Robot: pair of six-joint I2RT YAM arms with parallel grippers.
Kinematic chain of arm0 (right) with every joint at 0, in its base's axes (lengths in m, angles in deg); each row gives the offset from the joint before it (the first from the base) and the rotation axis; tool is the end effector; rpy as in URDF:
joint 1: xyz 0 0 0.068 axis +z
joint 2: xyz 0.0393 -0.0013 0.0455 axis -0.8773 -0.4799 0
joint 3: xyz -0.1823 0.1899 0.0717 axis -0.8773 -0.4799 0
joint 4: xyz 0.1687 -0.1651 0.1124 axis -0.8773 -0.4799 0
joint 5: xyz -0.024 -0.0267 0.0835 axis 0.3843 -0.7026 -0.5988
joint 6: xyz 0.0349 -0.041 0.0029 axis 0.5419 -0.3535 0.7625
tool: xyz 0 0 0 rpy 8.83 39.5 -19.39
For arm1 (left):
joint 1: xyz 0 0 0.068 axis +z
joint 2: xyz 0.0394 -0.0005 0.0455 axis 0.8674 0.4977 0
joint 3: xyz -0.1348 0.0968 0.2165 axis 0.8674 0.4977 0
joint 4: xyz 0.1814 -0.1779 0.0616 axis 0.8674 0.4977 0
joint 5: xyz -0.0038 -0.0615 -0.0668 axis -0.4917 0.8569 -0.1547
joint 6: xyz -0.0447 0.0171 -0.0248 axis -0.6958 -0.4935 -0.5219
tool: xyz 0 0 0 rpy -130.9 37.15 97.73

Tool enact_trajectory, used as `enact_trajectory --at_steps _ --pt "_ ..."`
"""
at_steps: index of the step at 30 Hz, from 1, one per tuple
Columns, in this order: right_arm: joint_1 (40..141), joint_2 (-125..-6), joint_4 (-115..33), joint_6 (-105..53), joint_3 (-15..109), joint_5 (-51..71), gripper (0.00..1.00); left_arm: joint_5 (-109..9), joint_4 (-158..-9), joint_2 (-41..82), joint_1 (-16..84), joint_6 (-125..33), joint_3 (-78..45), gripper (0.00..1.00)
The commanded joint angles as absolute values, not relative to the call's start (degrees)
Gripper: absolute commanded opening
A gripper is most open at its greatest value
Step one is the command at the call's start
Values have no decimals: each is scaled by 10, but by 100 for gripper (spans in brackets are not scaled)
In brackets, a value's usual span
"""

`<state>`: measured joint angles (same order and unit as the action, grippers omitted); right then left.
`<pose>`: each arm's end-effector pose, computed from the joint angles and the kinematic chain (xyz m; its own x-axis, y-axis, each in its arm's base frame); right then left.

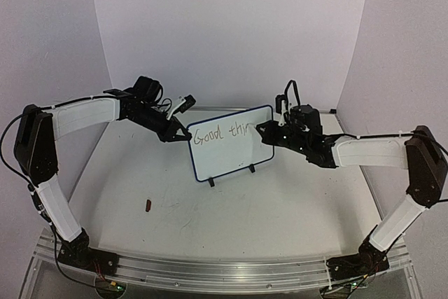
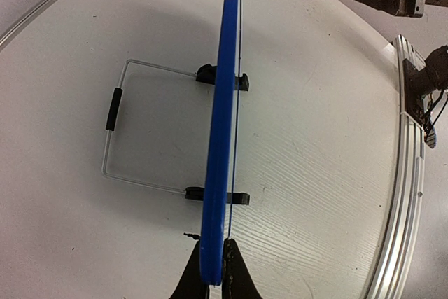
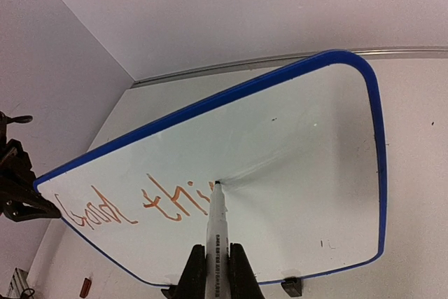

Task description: Write a sentence on the whiteboard

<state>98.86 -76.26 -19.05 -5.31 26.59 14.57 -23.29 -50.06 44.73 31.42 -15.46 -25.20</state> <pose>0.2895 0.2250 0.2486 -0.4887 0.2055 -0.8479 -0.4801 0.7481 0.4580 0.3250 -0.2013 0.2702 -0.4059 0.5298 -0.7447 0.8955 0.3934 -0.2082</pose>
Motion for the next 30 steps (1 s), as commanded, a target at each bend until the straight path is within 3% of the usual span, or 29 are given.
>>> enact_trajectory --at_steps 1,30 --pt "989 -745 -169 -59 281 168 0 -300 -458 477 310 -124 -248 0" --pt "989 -771 -170 -32 235 172 0 -300 -457 478 309 -124 -249 0"
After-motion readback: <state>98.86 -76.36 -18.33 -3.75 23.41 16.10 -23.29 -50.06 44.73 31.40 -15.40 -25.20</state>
